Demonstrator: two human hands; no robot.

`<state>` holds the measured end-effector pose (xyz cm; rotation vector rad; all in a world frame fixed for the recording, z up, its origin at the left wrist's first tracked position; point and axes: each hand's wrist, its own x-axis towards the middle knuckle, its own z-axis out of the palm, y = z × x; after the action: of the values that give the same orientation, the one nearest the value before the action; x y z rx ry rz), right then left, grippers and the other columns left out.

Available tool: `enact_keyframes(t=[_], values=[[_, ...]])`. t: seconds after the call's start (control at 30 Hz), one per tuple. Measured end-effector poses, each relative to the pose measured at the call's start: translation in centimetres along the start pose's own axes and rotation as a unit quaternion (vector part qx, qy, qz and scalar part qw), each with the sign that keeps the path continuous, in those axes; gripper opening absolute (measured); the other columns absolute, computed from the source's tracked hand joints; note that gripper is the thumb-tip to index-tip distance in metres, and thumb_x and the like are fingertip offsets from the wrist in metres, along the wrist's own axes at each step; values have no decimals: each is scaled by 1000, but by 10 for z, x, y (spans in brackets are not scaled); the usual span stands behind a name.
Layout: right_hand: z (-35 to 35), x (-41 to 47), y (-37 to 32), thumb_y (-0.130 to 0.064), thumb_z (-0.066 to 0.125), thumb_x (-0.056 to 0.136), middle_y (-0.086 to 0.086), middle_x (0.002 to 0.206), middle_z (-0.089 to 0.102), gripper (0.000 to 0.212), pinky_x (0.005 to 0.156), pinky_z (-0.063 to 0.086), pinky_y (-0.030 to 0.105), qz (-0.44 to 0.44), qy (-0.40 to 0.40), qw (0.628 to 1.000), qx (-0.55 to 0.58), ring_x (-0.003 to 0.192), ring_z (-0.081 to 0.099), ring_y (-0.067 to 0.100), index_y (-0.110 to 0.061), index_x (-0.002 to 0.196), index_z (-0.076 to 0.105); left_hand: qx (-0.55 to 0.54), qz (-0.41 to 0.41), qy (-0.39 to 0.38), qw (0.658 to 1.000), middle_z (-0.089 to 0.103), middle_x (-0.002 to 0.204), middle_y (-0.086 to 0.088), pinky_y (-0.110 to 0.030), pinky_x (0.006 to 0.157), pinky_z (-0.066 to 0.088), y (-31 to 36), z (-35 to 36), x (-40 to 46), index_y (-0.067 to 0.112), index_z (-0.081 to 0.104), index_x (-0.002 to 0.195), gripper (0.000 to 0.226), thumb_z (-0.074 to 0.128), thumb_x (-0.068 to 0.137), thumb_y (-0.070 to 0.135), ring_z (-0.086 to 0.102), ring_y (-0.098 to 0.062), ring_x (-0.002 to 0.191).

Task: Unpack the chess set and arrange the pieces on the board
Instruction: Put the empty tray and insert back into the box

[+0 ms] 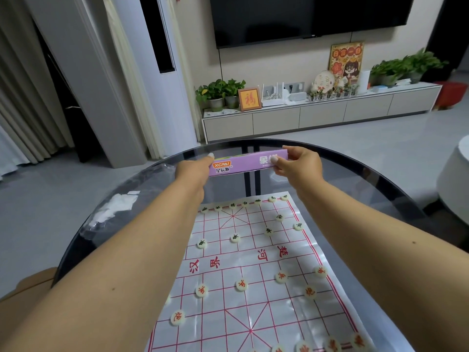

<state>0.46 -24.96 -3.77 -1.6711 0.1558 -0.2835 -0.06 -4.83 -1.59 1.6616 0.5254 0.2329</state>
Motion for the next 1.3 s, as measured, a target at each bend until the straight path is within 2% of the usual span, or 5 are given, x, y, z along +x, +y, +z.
enact_keyframes(t=[0.23, 0.8, 0.93, 1.1, 1.3], values=[[-24, 4, 0, -29, 68, 83, -1, 110, 68, 43, 93, 51, 39, -38, 34, 996, -70, 101, 63, 17, -18, 124, 59, -2, 19, -39, 999, 67, 79, -1, -21, 54, 37, 4, 24, -17, 12, 64, 92, 12, 61, 92, 24, 55, -9, 63], [-154, -17, 14, -41, 19, 102, 9, 112, 60, 52, 78, 31, 32, 2, 263, 953, -147, 96, 51, 25, -8, 112, 59, 55, 52, -161, 984, 59, 70, 0, -23, 53, 37, -6, 129, -105, 16, 54, 68, 22, 58, 89, 9, 53, -14, 62], [-181, -25, 27, -39, 14, 103, 6, 129, 57, 53, 92, 34, 32, 23, 272, 951, -143, 114, 51, 27, -12, 122, 56, 73, 45, -176, 981, 70, 89, -2, -33, 78, 53, -22, 153, -120, 15, 66, 84, 4, 63, 84, 14, 68, -24, 87], [-202, -38, 39, -43, 12, 102, 7, 129, 58, 60, 89, 31, 30, 45, 297, 947, -113, 118, 50, 26, -12, 122, 60, 80, 37, -198, 976, 63, 121, 2, -37, 88, 55, -38, 172, -138, 27, 50, 136, 49, 61, 89, 19, 63, -20, 101], [-208, -42, 48, -46, 8, 101, 11, 127, 59, 65, 95, 33, 35, 65, 276, 951, -125, 118, 49, 30, -11, 125, 57, 175, 75, -208, 959, 56, 135, -2, -37, 94, 50, -44, 179, -153, 28, 50, 137, 38, 41, 100, 34, 57, -23, 114]])
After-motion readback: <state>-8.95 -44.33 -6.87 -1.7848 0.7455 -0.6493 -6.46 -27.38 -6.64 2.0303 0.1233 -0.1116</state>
